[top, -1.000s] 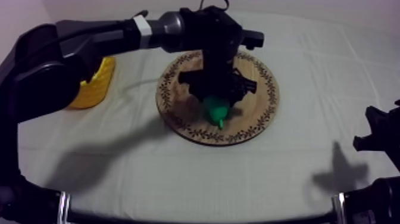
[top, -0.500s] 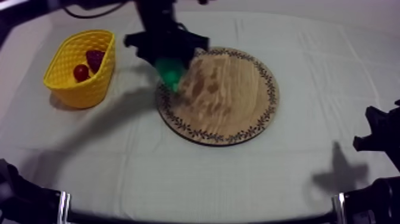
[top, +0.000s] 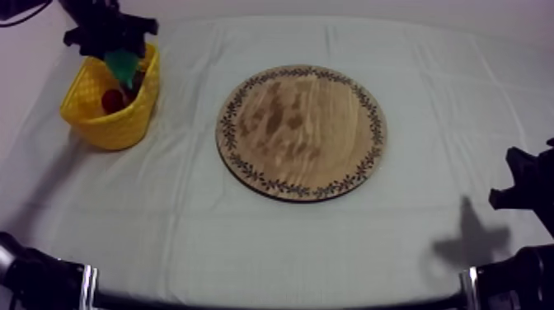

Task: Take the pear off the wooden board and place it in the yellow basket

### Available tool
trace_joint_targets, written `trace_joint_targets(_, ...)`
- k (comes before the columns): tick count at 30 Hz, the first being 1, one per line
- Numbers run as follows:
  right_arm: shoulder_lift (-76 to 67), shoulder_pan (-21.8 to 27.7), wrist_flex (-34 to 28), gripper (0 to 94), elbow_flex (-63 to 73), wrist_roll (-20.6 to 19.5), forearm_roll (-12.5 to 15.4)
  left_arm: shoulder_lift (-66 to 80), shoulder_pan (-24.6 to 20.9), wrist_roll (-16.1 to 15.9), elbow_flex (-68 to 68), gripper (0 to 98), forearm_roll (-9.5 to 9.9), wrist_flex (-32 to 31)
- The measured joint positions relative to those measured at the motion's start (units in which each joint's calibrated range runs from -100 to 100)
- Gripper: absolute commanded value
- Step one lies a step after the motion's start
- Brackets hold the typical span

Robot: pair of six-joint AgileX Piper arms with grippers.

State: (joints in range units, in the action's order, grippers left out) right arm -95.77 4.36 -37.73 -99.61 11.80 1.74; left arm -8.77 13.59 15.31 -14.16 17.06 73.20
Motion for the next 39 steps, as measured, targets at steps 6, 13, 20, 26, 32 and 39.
trace_joint_targets(6,0.0,0.0,0.0,0.5,0.0,0.0,0.0,-3.2,-5.8,-0.7,-2.1,43.0,0.94,-9.2)
trace_joint_targets(13,0.0,0.0,-0.1,0.5,0.0,0.0,0.0,-6.1,-8.8,-1.3,-5.0,47.3,0.99,-12.6)
trace_joint_targets(20,0.0,0.0,0.0,0.5,0.0,0.0,0.0,-6.3,-9.2,-0.3,-5.2,84.4,0.36,-12.7)
trace_joint_targets(26,0.0,0.0,0.0,0.5,0.0,0.0,0.0,-5.2,-8.9,1.7,-5.1,95.1,0.96,-14.4)
trace_joint_targets(32,0.0,0.0,0.0,0.5,0.0,0.0,0.0,-2.7,-9.2,2.5,-5.5,87.7,1.02,-16.5)
trace_joint_targets(39,0.0,-0.1,0.0,0.5,0.0,0.0,0.0,5.0,-11.1,1.8,-9.6,62.1,1.04,-23.2)
